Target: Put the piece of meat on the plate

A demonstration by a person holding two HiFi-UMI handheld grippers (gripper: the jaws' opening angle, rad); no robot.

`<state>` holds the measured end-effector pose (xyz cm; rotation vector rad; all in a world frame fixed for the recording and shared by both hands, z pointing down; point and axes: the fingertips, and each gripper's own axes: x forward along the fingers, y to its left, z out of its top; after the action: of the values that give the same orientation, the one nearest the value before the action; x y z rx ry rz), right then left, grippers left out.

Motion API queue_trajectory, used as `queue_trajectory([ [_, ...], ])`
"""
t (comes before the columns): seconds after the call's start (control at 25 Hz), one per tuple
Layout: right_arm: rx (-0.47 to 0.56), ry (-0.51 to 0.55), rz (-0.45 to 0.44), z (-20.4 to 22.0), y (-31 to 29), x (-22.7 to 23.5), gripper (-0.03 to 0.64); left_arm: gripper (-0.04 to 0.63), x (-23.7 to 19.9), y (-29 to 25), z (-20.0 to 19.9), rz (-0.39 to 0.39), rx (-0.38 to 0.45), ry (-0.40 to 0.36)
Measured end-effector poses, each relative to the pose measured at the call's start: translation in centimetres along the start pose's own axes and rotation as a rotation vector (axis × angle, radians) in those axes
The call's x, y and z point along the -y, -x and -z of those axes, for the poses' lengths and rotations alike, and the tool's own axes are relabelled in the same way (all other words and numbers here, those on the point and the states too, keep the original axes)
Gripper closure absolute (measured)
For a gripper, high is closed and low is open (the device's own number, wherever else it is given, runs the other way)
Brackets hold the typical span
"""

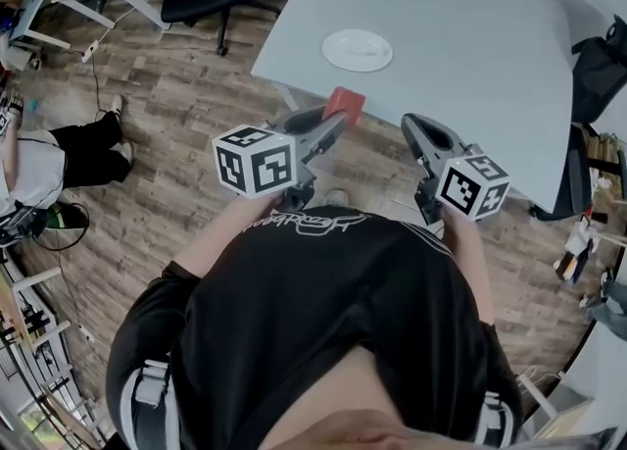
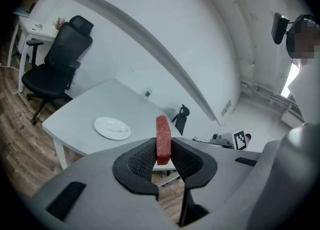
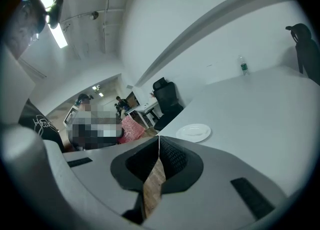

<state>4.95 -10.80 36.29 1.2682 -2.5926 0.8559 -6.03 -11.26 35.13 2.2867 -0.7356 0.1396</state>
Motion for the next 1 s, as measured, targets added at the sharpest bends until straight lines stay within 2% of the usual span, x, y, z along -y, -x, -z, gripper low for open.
queue_trajectory([
  [0.44,0.01,-0.038,0.035,-1.0,-2.0,3.2,0.606,0.506,-2.6,-2.8,-1.5,0.007,-0.03,0.001],
  [0.68,-0.011,-0.028,0.011,-2.0,-3.6,5.0,0.607,0.506,-3.9,-4.4,-2.1,-0.012,-0.031,0.014],
  [1.0,-0.032,-0.035,-0.026,-4.5,-7.2,7.7,0.607,0.506,-6.8,-6.6,-5.1,-0.059,-0.017,0.02],
])
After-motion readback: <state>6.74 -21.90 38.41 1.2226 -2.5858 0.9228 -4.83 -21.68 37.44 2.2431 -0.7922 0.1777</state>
